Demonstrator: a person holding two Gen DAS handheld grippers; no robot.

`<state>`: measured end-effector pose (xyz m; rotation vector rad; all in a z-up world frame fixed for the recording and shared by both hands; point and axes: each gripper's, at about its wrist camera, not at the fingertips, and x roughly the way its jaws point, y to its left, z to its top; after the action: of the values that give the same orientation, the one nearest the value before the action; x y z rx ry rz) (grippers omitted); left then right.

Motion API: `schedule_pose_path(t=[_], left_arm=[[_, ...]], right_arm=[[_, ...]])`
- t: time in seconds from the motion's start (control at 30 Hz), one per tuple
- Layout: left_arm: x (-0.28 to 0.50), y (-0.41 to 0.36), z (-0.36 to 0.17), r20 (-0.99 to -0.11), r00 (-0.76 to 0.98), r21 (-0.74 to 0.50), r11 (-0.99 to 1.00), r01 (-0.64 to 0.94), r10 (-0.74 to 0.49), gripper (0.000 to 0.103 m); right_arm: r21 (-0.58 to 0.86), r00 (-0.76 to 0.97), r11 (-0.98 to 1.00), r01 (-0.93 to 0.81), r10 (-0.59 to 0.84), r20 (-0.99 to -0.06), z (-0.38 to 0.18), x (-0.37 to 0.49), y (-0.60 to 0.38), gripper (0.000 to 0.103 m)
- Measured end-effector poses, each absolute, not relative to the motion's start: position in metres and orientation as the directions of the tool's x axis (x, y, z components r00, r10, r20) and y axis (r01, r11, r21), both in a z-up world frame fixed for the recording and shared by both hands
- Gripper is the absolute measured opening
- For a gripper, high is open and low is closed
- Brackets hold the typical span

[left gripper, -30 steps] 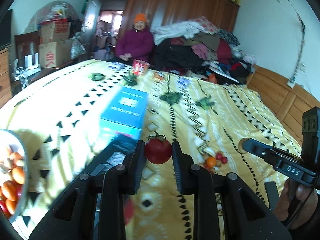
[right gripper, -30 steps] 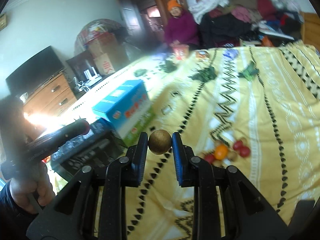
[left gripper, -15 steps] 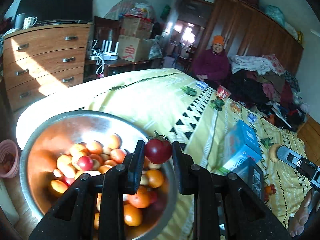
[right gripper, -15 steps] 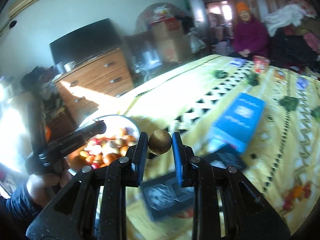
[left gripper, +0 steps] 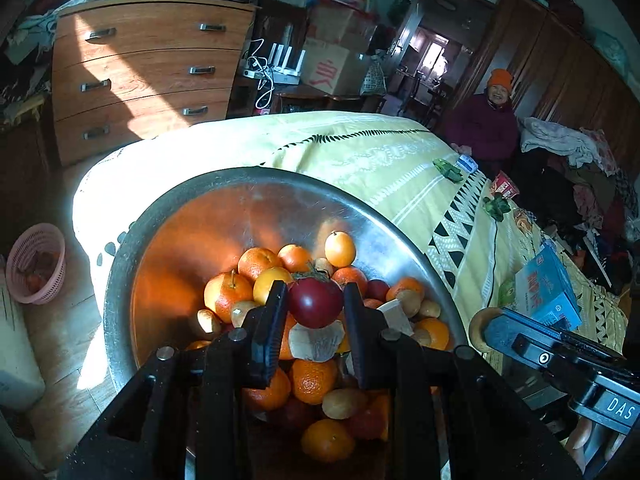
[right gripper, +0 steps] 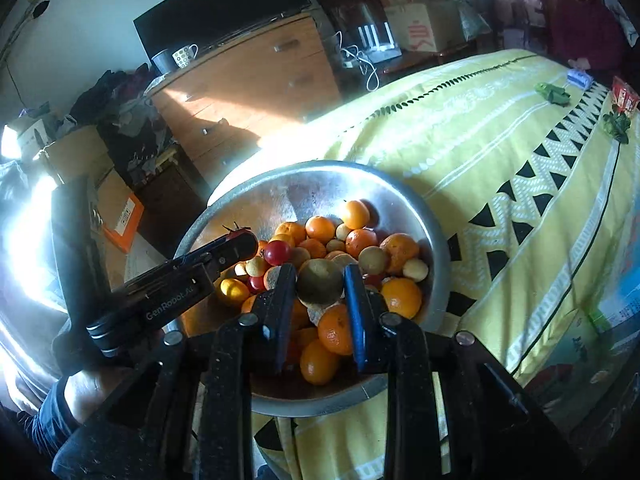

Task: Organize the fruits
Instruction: 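Open both tools to drop the fruit into the bowl, then move both open tools back toward the fruit pile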

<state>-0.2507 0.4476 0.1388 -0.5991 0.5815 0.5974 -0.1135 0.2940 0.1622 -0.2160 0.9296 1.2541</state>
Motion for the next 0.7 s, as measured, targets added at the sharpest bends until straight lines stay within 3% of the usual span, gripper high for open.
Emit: schedule_pose_path(t=[0.07, 0.27, 0.3, 0.33, 0.4, 0.7], left_arm=[[-0.253, 0.449, 0.138, -0.650, 0.680, -0.341, 0.668, -0.661, 0.340, 0.030], [-0.261, 0.453, 0.143, -0.640, 0.672, -0.339, 0.648, -0.682, 0.373, 0.064], [-0.262, 0.453, 0.143, -0.641, 0.666, -0.338, 0.639, -0.691, 0.382, 0.069], [-0.263, 0.453, 0.144, -0.641, 0.661, -0.336, 0.631, -0.699, 0.390, 0.071], [-0.264, 0.453, 0.145, -0.639, 0.659, -0.336, 0.627, -0.703, 0.396, 0.072], [-0.273, 0.430, 0.173, -0.573, 0.703, -0.334, 0.662, -0.671, 0.423, 0.073]], right_arm=[[0.344, 0.004, 0.346, -0.873, 0.710, -0.704, 0.158, -0.114, 0.298, 0.026], [0.341, 0.002, 0.348, -0.873, 0.702, -0.712, 0.161, -0.118, 0.306, 0.031], [0.341, 0.004, 0.349, -0.873, 0.704, -0.710, 0.162, -0.120, 0.306, 0.043], [0.342, 0.008, 0.349, -0.872, 0.710, -0.704, 0.164, -0.121, 0.305, 0.061], [0.327, 0.031, 0.354, -0.876, 0.719, -0.695, 0.169, -0.124, 0.302, 0.080], [0.320, 0.089, 0.359, -0.877, 0.775, -0.625, 0.199, -0.142, 0.241, 0.080]])
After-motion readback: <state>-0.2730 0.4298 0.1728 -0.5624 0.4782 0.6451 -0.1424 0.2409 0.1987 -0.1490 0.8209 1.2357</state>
